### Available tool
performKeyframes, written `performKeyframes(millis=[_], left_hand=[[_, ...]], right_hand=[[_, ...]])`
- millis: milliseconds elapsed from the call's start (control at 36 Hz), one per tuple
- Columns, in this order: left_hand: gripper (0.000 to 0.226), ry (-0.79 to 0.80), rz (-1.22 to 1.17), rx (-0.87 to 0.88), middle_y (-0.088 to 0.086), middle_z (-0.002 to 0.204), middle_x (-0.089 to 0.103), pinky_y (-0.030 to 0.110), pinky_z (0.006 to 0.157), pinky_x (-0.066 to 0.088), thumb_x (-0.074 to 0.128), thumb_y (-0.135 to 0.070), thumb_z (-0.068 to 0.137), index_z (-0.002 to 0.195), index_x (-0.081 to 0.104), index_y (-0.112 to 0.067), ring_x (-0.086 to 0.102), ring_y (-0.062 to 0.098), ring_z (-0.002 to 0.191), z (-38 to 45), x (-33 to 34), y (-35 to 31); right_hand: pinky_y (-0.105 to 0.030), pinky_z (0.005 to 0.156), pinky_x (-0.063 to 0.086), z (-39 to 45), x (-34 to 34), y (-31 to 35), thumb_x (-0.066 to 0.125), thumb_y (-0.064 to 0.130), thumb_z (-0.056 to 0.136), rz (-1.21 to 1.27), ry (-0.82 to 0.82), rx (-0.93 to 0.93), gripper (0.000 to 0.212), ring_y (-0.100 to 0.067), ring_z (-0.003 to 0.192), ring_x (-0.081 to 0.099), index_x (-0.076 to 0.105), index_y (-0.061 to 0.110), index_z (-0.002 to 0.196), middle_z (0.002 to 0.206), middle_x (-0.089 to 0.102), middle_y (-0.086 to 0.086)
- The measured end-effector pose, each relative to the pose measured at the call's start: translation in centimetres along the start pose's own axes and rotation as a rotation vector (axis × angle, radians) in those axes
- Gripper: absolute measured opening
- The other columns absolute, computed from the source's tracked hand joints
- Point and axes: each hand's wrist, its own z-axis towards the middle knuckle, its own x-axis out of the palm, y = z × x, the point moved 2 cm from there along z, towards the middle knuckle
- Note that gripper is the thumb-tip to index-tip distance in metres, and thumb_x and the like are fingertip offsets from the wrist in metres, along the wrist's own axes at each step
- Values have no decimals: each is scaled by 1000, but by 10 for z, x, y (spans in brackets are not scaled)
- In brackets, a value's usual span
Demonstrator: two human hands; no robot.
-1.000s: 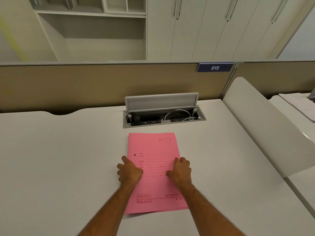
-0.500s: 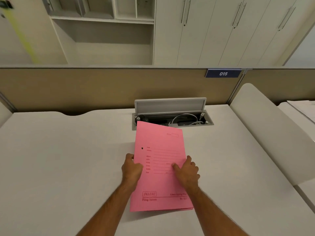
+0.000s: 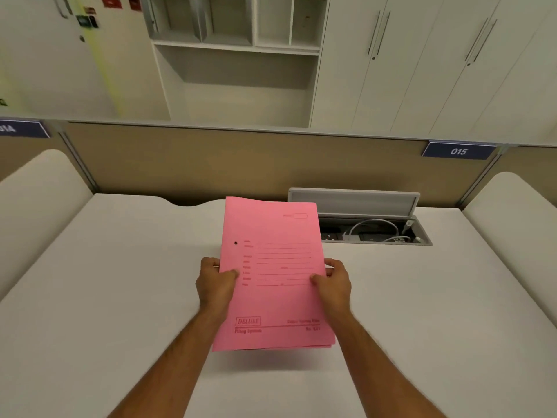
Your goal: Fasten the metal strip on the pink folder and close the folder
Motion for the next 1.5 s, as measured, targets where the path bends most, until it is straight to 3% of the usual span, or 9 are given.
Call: performKeyframes(millis=[111,222,417,556,944,1194,1278,1389,1500], left_hand=[[34,3,26,-7,5,101,68,31,58,58,61,-1,88,114,51,-20,71,25,79,20,-17,-2],[34,4,86,26,3,103,68,39,68,62,53,1,91,109,54,-27,69,26,82,37,-24,-3],[29,-77,300,88,8,110,64,53,75,63,62,-9,85,111,52,-18,67,31,90,84,-23,4],[38,-103,417,124,10,112,63,56,78,60,66,-17,77,112,52,-17,63,33,97,116,-11,10],[55,-55,550,80,17,133,54,56,99,49,68,-6,83,133,46,-6,46,38,123,163,18,23],[60,-45,571,81,17,137,52,55,105,40,69,-5,83,138,45,-6,45,40,126,178,34,30],[58,-46,579,81,16,138,52,54,108,38,69,-7,84,137,45,-7,44,38,127,182,38,30],[56,-40,597,88,14,136,52,54,110,36,69,-9,84,135,46,-9,44,37,128,182,43,28],[64,-42,622,81,15,146,43,56,114,30,70,-15,83,141,42,-12,36,37,137,178,46,28]], right_hand=[[-37,84,58,2,30,12,56,-1,94,-21,29,-21,40,-23,96,65,50,14,130,115,66,-5],[-46,94,56,8,56,21,52,-3,96,-64,61,-38,40,-22,100,63,51,12,133,116,62,0],[-41,90,58,31,95,37,47,-12,90,-126,115,-89,45,-23,99,64,56,13,126,110,65,-1],[-48,90,60,61,122,29,55,-7,83,-247,146,-101,61,-28,111,62,45,16,139,121,56,-6],[-40,108,46,99,159,24,57,-8,90,-375,228,-94,79,-27,130,41,21,17,155,141,32,-11],[-18,98,37,119,171,12,60,-15,80,-369,173,-128,76,-17,118,38,35,11,147,142,30,-12],[-24,103,39,125,175,10,63,-12,79,-390,132,-136,76,-26,127,38,36,11,146,139,34,-13],[-45,113,38,128,175,11,67,-1,80,-467,66,-126,73,-30,133,33,37,16,145,143,36,-12],[-48,111,31,124,168,17,70,8,83,-544,-24,-180,67,-29,137,29,41,19,142,149,33,-10]])
